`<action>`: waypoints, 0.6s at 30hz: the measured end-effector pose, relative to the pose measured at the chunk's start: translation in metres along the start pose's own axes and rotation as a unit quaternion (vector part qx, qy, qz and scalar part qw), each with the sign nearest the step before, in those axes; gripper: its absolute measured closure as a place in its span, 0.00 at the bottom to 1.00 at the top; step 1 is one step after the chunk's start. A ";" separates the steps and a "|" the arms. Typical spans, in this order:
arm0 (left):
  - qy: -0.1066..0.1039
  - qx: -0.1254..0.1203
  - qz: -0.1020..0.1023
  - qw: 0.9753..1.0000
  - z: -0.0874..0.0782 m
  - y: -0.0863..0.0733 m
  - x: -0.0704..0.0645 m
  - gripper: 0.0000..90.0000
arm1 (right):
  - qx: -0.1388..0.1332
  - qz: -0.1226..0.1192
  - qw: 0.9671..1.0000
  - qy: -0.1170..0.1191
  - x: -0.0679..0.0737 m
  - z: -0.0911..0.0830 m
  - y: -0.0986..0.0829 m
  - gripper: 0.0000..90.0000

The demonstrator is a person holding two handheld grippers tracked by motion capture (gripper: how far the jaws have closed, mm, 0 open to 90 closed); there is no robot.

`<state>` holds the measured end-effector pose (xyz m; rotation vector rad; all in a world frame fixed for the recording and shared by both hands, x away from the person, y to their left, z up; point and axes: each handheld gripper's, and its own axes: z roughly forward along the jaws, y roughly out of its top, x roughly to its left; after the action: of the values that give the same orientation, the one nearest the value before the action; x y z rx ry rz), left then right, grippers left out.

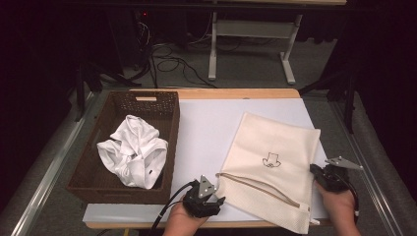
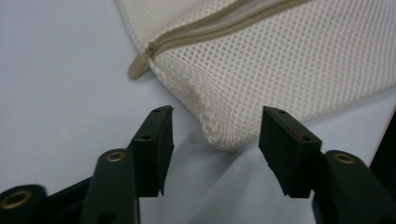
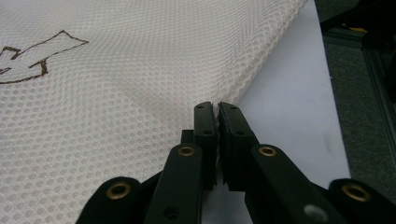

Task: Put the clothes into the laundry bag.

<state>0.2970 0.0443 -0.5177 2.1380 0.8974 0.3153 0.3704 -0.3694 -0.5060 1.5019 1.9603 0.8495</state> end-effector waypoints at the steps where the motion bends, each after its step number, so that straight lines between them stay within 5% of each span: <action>1: -0.001 0.002 0.003 1.000 0.002 0.000 -0.001 0.58 | 0.001 0.000 1.000 -0.003 -0.001 -0.002 -0.002 0.97; 7: 0.000 0.001 -0.001 1.000 0.005 0.002 0.003 0.91 | 0.002 0.000 1.000 -0.008 0.000 -0.006 -0.005 0.97; 9: 0.001 0.001 -0.001 1.000 0.005 0.002 0.003 0.94 | 0.003 0.000 1.000 -0.008 0.001 -0.006 -0.005 0.97; 15: 0.079 -0.012 -0.016 0.997 0.004 0.002 0.024 0.95 | 0.002 -0.011 1.000 0.008 0.008 -0.008 -0.007 0.97; 18: 0.094 -0.012 -0.024 0.995 0.004 0.001 0.030 0.94 | 0.006 -0.019 1.000 0.014 0.016 -0.009 -0.007 0.96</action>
<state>0.3208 0.0621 -0.5219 2.0863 1.0447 0.5056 0.3557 -0.3563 -0.5059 1.4629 2.0103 0.8491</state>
